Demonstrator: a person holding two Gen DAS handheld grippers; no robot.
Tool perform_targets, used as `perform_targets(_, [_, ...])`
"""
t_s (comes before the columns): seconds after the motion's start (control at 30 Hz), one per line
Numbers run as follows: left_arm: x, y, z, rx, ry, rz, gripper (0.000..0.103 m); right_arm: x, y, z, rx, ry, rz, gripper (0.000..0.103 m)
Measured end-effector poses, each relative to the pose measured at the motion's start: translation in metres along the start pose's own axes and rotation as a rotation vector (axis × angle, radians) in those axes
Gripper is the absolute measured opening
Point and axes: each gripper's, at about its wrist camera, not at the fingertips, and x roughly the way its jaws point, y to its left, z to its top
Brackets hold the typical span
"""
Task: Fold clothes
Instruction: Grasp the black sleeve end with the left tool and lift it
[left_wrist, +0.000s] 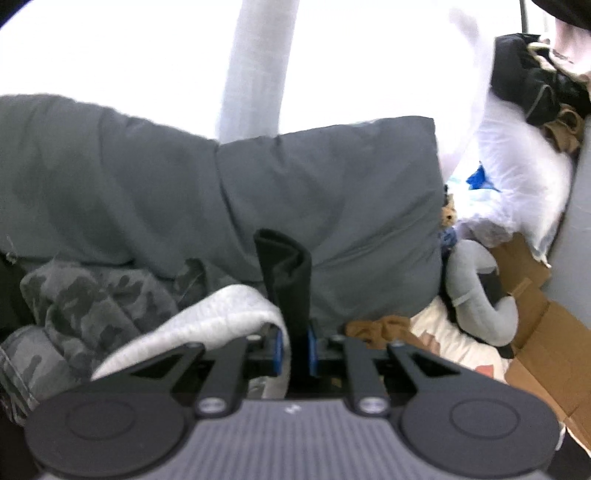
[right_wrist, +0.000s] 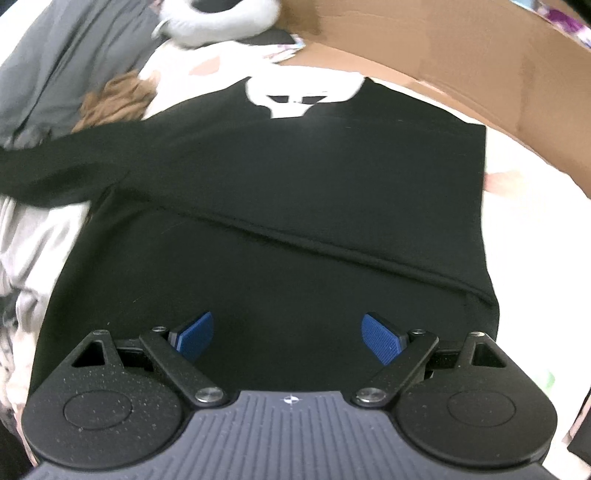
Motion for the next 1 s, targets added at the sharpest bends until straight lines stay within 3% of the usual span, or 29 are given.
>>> perform_targets(0.17, [-0.006,-0.022,0.012,0.022,0.003,-0.034,0.013,-0.006,-0.036,-0.002,0.102,-0.003,0.038,0.091])
perform_targets(0.63, [-0.037,-0.110,0.052,0.100,-0.005,-0.161,0.013,-0.025,-0.075,-0.008,0.167,-0.064,0.091,0.091])
perform_targets(0.83, [-0.041,-0.145,0.051,0.172,0.023,-0.193,0.013,-0.029,-0.080,-0.008,0.176,-0.077,0.115,0.091])
perform_targets(1.0, [-0.035,-0.173,0.031,0.252,0.074,-0.213,0.013,-0.029,-0.087,-0.008,0.194,-0.074,0.159,0.091])
